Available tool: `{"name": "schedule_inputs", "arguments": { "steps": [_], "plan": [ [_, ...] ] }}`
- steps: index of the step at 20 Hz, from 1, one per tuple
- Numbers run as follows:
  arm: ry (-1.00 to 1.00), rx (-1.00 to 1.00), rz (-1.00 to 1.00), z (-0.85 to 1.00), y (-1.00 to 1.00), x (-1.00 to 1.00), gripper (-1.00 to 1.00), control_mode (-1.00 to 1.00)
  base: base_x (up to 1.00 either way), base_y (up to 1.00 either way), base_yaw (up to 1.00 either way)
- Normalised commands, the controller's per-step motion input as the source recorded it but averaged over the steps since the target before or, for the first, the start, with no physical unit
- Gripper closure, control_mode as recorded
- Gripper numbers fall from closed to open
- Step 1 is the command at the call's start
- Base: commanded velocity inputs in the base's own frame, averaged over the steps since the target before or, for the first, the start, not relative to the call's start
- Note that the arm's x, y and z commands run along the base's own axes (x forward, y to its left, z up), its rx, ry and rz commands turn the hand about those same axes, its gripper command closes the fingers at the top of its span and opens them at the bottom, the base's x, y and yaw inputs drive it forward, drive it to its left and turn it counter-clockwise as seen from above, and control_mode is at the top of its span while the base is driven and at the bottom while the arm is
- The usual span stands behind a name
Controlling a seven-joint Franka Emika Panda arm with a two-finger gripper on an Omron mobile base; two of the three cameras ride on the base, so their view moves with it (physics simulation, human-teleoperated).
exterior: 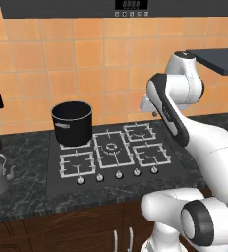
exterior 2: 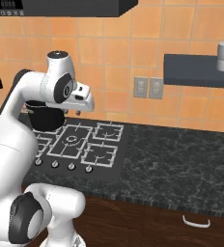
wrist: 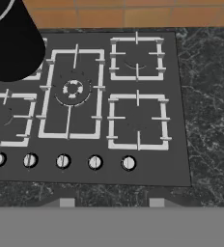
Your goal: Pick the kettle from the counter and place it on a stove burner. Then turn the burner on.
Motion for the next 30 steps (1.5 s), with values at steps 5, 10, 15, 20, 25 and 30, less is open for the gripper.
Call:
{"name": "schedule_inputs", "arguments": {
  "steps": [5,10,15,20,25,30],
  "plan": [
    [0.01,0.01,-0.01,-0.11,0.15,-0.11,-1.0,-1.0,0.0,0.0,0.0],
    [0.0,0.0,0.0,-0.01,1.0,-0.23,-1.0,-1.0,0.0,0.0,0.0],
    [0.0,-0.03,0.0,0.0,1.0,-0.31,-1.0,-1.0,0.0,0.0,0.0],
    [-0.02,-0.1,0.0,0.0,1.0,-0.4,-1.0,-1.0,0.0,0.0,0.0],
    [-0.03,-0.1,0.0,0.0,1.0,-0.43,-1.0,-1.0,0.0,0.0,0.0],
    [-0.04,-0.1,0.01,0.0,1.0,-0.48,-1.0,-1.0,0.0,0.0,0.0]
  ]
}}
